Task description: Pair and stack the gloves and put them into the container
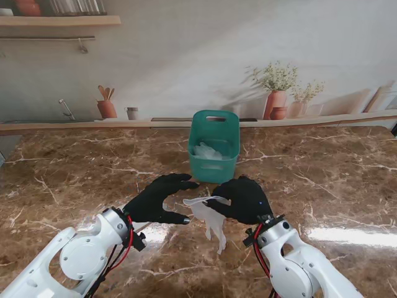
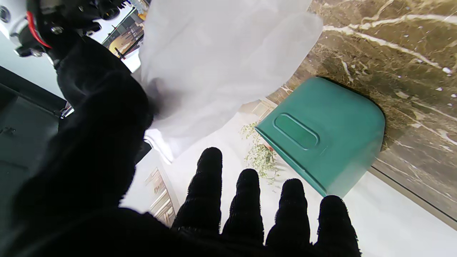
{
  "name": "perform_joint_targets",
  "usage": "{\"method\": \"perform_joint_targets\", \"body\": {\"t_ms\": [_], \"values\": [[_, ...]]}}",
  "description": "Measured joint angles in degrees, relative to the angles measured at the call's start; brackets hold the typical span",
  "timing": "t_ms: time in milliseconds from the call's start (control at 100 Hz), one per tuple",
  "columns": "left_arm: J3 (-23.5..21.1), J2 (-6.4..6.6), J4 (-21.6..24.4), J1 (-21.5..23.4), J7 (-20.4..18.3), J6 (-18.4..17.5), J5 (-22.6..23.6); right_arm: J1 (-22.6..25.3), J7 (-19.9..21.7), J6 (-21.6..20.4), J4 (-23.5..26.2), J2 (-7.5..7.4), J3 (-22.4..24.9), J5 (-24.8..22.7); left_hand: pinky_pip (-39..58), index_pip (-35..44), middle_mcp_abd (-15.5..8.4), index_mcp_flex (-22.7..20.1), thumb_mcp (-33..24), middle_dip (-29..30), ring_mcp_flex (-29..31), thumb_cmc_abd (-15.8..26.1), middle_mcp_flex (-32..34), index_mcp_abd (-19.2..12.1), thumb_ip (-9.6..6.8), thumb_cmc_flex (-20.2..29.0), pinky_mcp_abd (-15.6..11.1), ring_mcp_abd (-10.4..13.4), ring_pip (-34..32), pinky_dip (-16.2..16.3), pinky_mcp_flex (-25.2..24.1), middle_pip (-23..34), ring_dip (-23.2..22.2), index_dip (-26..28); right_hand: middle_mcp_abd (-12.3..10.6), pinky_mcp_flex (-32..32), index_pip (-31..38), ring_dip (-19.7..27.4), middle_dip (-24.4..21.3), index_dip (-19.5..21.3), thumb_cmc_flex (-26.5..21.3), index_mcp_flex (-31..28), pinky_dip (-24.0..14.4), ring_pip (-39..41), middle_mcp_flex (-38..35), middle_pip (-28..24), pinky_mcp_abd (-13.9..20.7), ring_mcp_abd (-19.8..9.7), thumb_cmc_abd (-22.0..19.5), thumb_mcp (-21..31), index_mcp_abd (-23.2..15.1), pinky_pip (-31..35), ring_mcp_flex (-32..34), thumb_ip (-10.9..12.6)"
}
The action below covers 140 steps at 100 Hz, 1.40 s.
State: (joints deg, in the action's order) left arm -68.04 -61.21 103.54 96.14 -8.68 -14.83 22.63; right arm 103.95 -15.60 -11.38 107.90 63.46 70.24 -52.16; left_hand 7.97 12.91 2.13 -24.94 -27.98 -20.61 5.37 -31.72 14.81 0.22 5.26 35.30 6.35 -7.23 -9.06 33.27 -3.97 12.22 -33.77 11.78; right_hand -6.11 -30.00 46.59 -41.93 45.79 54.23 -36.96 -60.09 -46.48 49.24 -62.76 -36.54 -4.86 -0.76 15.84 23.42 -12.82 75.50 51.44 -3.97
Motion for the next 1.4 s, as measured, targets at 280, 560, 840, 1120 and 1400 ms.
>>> {"method": "perform_joint_targets", "body": {"t_ms": [280,560,840,1120,1400], "values": [[3.8,-2.86,-2.7,-1.6,13.1,-1.9,0.4,1.6,2.2,-2.3,1.0,-0.36,1.4,0.4,17.9,36.3,-0.6,-24.7,2.8,-15.4,33.1,3.9,44.1,-10.3,3.1,13.6,1.5,-1.6,-18.0,24.8,2.1,11.3,-15.3,11.3,0.0,0.7,-1.4,0.0,0.8,0.0,0.0,0.0,0.6,-1.3,-0.1,0.1,-0.1,0.0,0.3,0.0,0.0,-0.8,-0.1,0.0],[0.3,-2.88,1.4,2.0,8.7,-3.1,-0.7,6.3,0.9,-4.2,3.4,-0.22,4.7,0.6,41.7,36.2,0.5,-27.6,-8.3,-11.1,44.2,0.7,55.0,-6.0,4.09,10.9,4.4,-3.6,-27.2,18.7,3.7,14.3,-18.2,13.8,0.2,-4.0,5.0,0.0,1.4,-23.4,3.6,3.4,0.6,-0.3,-4.7,0.0,-2.3,0.4,13.9,14.1,0.1,-0.7,4.9,-0.6],[-3.9,-1.35,8.4,8.3,-1.3,-6.5,-11.4,15.0,6.3,-10.6,11.9,-0.69,10.5,0.1,44.5,35.6,0.7,-28.4,-10.6,-8.8,47.2,0.4,57.9,-4.9,4.75,10.5,4.6,-3.6,-27.8,17.3,5.0,14.1,-18.2,13.7,0.8,-4.7,7.8,-2.0,4.3,-17.7,11.2,4.3,0.7,3.3,-6.5,-2.2,-3.0,0.5,16.6,34.1,0.9,0.7,6.4,-6.9],[-6.8,0.86,12.2,12.2,-9.1,-9.1,-16.9,19.5,12.8,-16.4,16.1,-1.12,12.9,7.3,45.5,35.6,0.8,-29.1,-10.6,-6.2,48.5,0.3,60.2,-3.4,4.7,10.5,4.6,-3.6,-28.6,16.6,5.6,14.1,-17.9,12.1,0.8,-4.7,7.8,-2.1,5.1,-14.8,11.2,3.5,0.7,4.4,-6.8,-3.0,-3.0,0.5,16.5,35.0,1.5,0.8,6.4,-6.9],[-8.3,1.69,11.9,14.0,-12.3,-6.6,-15.7,18.1,22.9,-15.6,15.0,-2.56,11.2,18.2,46.1,36.3,0.9,-29.1,-10.6,-6.0,49.6,0.5,60.5,-2.1,4.6,10.6,4.6,-3.7,-29.3,16.5,5.8,14.6,-17.8,10.8,1.4,-4.8,7.8,-2.7,5.1,-14.0,11.2,2.9,0.7,5.0,-7.4,-3.4,-3.0,0.5,16.5,35.6,2.2,2.2,7.0,-6.9]]}}
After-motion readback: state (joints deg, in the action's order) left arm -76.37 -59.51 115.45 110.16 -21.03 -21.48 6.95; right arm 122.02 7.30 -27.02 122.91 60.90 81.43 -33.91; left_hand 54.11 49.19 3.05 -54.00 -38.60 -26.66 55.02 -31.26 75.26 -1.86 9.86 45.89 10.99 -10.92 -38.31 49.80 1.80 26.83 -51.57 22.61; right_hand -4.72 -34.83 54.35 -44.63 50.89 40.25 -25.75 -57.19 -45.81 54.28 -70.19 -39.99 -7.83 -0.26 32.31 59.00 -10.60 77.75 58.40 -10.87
